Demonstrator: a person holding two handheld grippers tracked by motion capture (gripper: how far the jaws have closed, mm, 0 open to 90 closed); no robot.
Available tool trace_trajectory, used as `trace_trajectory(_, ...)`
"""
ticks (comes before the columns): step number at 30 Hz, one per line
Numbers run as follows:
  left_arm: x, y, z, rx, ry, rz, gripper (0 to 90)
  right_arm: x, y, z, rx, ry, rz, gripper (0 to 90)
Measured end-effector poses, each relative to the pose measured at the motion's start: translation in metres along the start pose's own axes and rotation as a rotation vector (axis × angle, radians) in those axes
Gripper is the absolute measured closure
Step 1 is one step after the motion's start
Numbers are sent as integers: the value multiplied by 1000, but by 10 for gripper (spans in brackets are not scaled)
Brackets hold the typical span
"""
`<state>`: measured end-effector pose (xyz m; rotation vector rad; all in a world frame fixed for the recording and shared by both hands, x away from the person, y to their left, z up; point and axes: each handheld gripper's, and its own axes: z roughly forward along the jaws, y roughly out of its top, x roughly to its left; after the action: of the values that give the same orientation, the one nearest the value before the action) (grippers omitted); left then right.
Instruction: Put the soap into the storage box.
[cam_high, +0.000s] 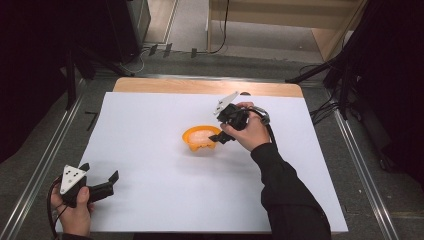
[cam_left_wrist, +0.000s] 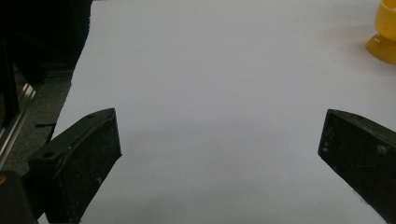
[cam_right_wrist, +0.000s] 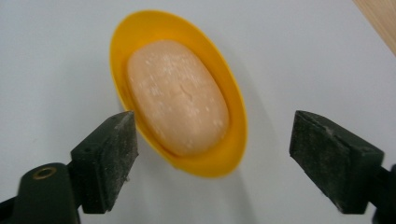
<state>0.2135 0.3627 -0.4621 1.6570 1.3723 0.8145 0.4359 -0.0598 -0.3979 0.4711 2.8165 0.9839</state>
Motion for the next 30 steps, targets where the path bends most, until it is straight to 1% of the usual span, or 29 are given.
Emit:
trace_trajectory(2,0,0,0,1,0,1,0,0,-8,-4,1,-19,12,148)
trace_trajectory(3,0,0,0,1,0,-1,0,0,-12,-6,-3,-24,26,143)
trace_trajectory(5,0,0,0,2,0,0,0,0,-21,-9,-23,-17,64,128)
trace_trajectory(6,0,0,0,3,1,0,0,1,-25,-11,-21,-26,77,128)
trace_trajectory(7,0,0,0,3,1,0,0,1,-28,-13,-25,-48,84,128)
trace_trajectory(8,0,0,0,3,1,0,0,1,-28,-13,-25,-48,84,128)
trace_trajectory(9,0,0,0,3,1,1,0,2,-35,-17,-38,-57,97,128)
trace_trajectory(11,0,0,0,4,1,1,0,3,-39,-18,-46,-61,95,128)
trace_trajectory(12,0,0,0,5,0,1,0,7,-45,-19,-45,-91,91,126)
trace_trajectory(13,0,0,0,5,0,1,0,8,-47,-19,-35,-99,90,119)
trace_trajectory(15,0,0,0,5,0,1,0,9,-50,-20,-33,-104,94,110)
trace_trajectory(18,0,0,0,3,0,1,0,11,-57,-25,-56,-118,121,102)
trace_trajectory(19,0,0,0,4,0,1,0,13,-62,-28,-60,-128,139,82)
trace_trajectory(20,0,0,0,4,0,0,0,13,-62,-28,-60,-128,139,82)
trace_trajectory(21,0,0,0,4,-1,0,0,15,-67,-29,-67,-141,139,54)
trace_trajectory(23,0,0,0,4,0,0,0,16,-72,-30,-63,-162,144,41)
trace_trajectory(25,0,0,0,3,3,1,0,17,-75,-31,-65,-166,148,34)
trace_trajectory(26,0,0,0,3,3,2,0,18,-79,-34,-63,-176,153,16)
trace_trajectory(29,0,0,0,3,4,1,0,19,-84,-37,-71,-188,155,11)
trace_trajectory(30,0,0,0,4,3,1,0,20,-86,-38,-77,-192,170,9)
